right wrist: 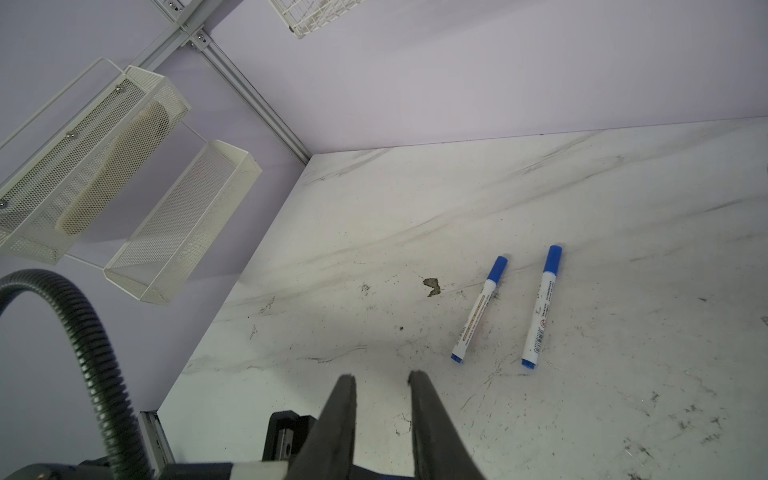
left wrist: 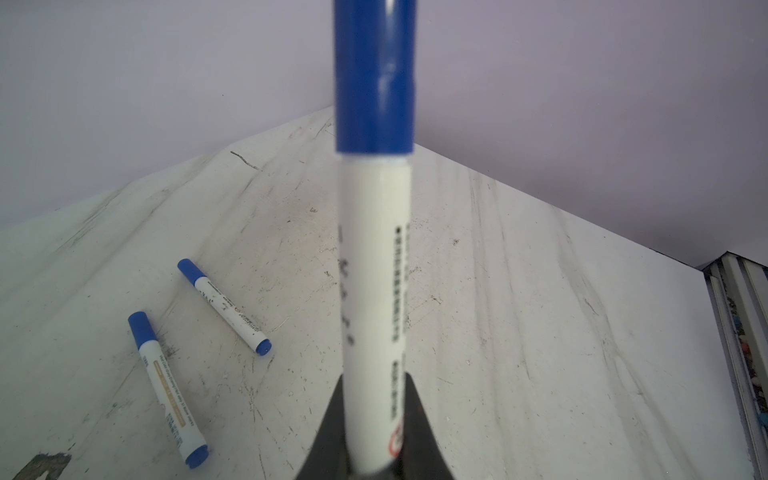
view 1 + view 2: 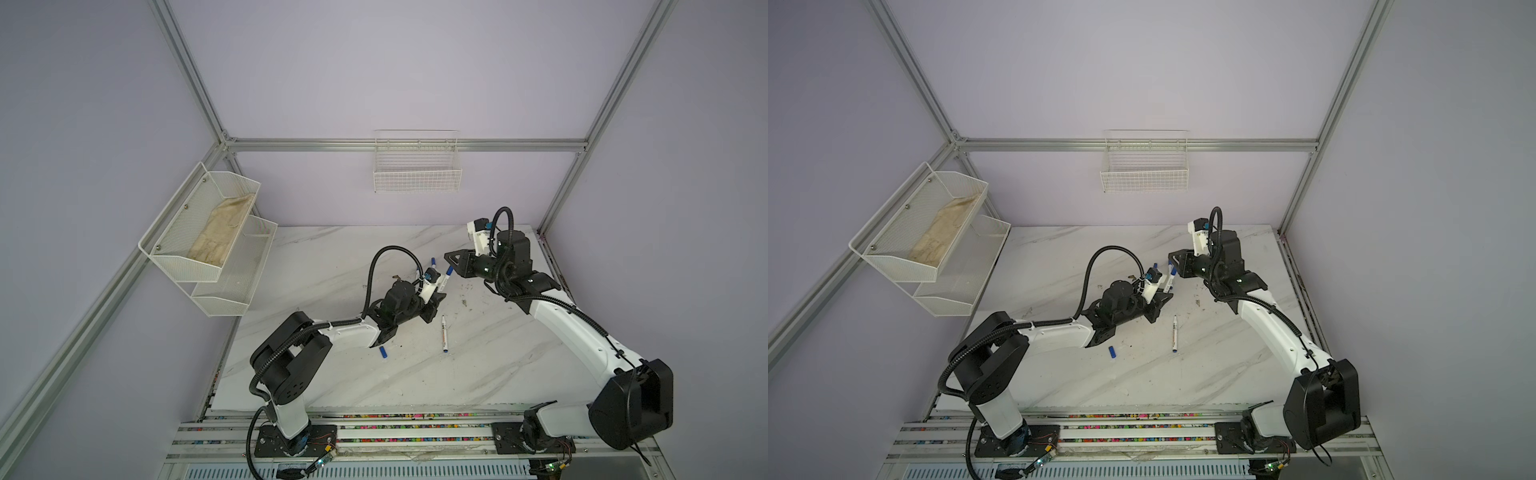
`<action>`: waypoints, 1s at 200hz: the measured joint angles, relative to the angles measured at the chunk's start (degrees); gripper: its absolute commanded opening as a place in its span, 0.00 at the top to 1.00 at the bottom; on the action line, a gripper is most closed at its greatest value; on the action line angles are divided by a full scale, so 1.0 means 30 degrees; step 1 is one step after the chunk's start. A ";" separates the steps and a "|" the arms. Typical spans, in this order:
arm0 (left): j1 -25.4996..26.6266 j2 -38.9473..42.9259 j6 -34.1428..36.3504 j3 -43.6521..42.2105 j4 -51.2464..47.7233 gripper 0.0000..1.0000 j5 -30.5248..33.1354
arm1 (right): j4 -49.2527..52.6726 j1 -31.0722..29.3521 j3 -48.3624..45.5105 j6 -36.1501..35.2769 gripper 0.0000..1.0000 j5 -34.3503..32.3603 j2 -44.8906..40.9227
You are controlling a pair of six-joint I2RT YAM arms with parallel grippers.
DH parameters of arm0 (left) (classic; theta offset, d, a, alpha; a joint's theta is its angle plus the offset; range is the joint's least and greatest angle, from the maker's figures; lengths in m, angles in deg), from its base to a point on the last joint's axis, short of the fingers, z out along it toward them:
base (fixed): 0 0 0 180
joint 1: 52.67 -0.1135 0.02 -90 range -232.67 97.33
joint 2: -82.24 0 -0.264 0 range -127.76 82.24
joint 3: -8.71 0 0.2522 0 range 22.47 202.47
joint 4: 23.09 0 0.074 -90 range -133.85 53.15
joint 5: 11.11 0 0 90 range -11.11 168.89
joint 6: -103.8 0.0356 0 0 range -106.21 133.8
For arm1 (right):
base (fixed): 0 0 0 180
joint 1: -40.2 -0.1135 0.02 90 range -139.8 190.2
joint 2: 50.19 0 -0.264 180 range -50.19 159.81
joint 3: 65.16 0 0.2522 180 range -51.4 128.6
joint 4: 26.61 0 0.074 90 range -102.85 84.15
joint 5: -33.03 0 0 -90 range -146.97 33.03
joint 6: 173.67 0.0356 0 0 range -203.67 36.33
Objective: Insert the pens into the pen caps
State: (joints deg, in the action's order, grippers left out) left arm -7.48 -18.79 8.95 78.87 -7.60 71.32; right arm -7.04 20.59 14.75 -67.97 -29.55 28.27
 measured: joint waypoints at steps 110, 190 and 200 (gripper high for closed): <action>0.0000 0.0000 0.0000 -0.0015 0.0015 1.00 0.0058 | -0.0051 0.0000 -0.0168 0.0058 0.72 0.0182 0.0000; 0.0000 0.0000 0.0000 -0.0015 -0.0029 1.00 0.0073 | -0.0270 0.0000 -0.0867 0.0379 0.90 0.0488 0.0138; 0.0000 0.0000 0.0007 -0.0015 -0.0022 1.00 0.0051 | -0.0306 0.0000 -0.0889 0.0393 0.93 0.0539 0.0160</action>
State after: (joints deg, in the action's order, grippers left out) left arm -7.48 -18.79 8.98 78.83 -7.66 71.47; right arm -7.96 20.59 12.08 -66.79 -27.93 28.75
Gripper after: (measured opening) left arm 0.132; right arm 0.146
